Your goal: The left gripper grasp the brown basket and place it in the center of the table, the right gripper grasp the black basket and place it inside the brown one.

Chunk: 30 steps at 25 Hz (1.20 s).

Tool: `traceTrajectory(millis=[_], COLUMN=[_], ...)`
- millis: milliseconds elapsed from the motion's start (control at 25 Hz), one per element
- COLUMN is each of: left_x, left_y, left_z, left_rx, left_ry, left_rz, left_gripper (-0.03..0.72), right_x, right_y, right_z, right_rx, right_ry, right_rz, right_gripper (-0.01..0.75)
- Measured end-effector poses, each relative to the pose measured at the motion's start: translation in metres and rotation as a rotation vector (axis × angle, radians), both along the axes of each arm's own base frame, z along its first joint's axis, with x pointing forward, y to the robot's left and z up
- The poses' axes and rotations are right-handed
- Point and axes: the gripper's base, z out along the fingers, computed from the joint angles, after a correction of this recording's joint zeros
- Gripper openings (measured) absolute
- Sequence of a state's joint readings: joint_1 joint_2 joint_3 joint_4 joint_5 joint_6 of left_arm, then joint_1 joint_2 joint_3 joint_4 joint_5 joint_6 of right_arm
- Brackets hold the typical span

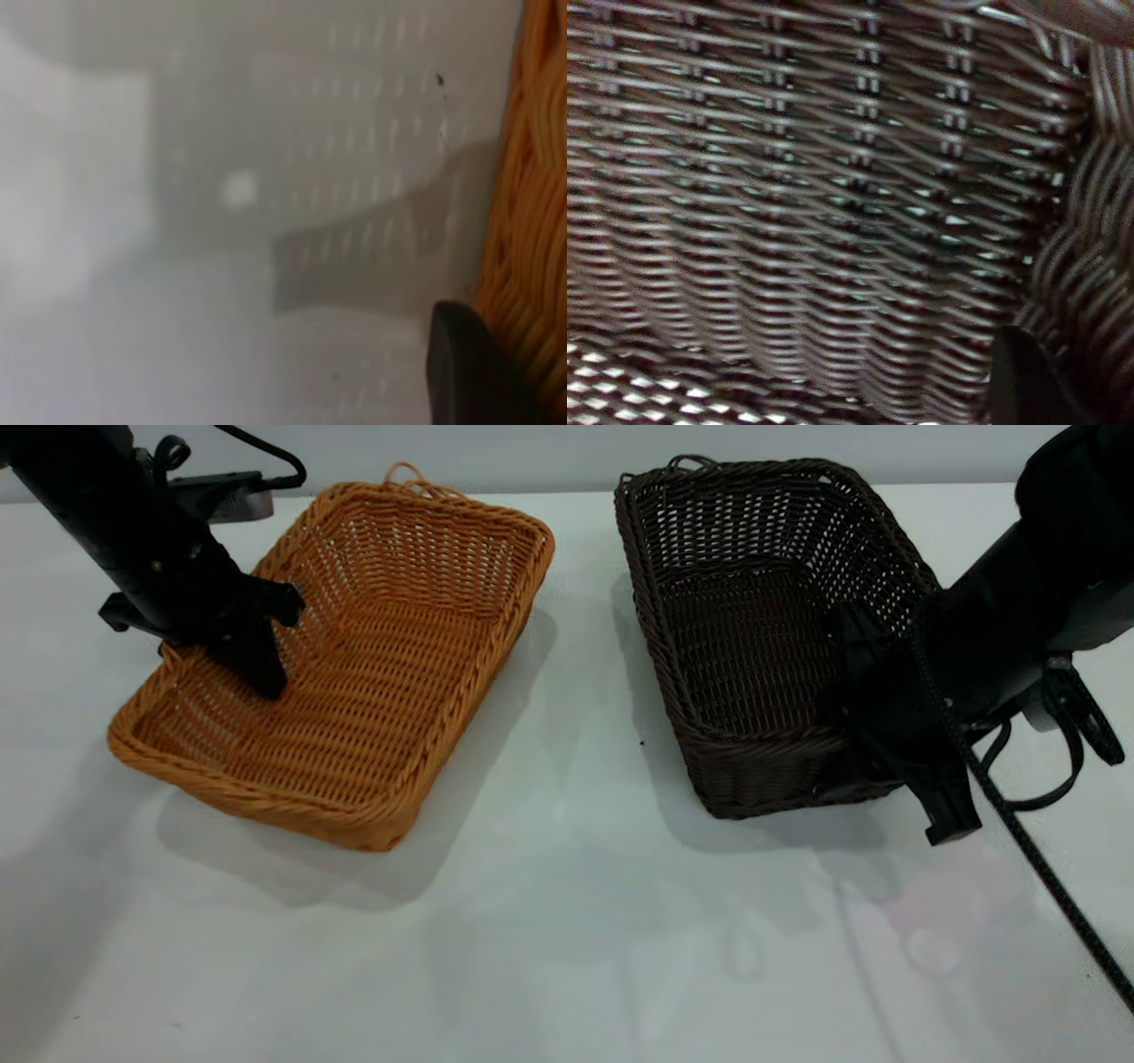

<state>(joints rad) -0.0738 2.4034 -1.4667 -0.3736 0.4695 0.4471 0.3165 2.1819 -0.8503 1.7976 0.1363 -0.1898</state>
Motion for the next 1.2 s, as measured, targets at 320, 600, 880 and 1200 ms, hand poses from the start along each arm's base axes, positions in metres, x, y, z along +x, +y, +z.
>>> traceTrajectory(millis=[320, 600, 880, 1200], left_x=[0.004, 0.019, 0.011, -0.009], left_y=[-0.001, -0.033, -0.102, -0.153], left_z=[0.003, 0.021, 0.029, 0.029], left_rx=[0.005, 0.044, 0.103, 0.137], left_ry=[-0.024, -0.165, -0.328, -0.393], left_rz=[-0.071, -0.439, -0.994, -1.319], left_gripper=[0.096, 0.093, 0.092, 0.091], right_x=[0.029, 0.032, 0.015, 0.011], right_y=[-0.053, -0.100, -0.109, -0.105], right_z=[0.058, 0.116, 0.142, 0.154], right_rx=[-0.027, 0.087, 0.198, 0.230], right_ry=[-0.241, -0.519, -0.594, -0.625], right_rz=[0.107, 0.361, 0.560, 0.605], right_gripper=[0.124, 0.122, 0.122, 0.121])
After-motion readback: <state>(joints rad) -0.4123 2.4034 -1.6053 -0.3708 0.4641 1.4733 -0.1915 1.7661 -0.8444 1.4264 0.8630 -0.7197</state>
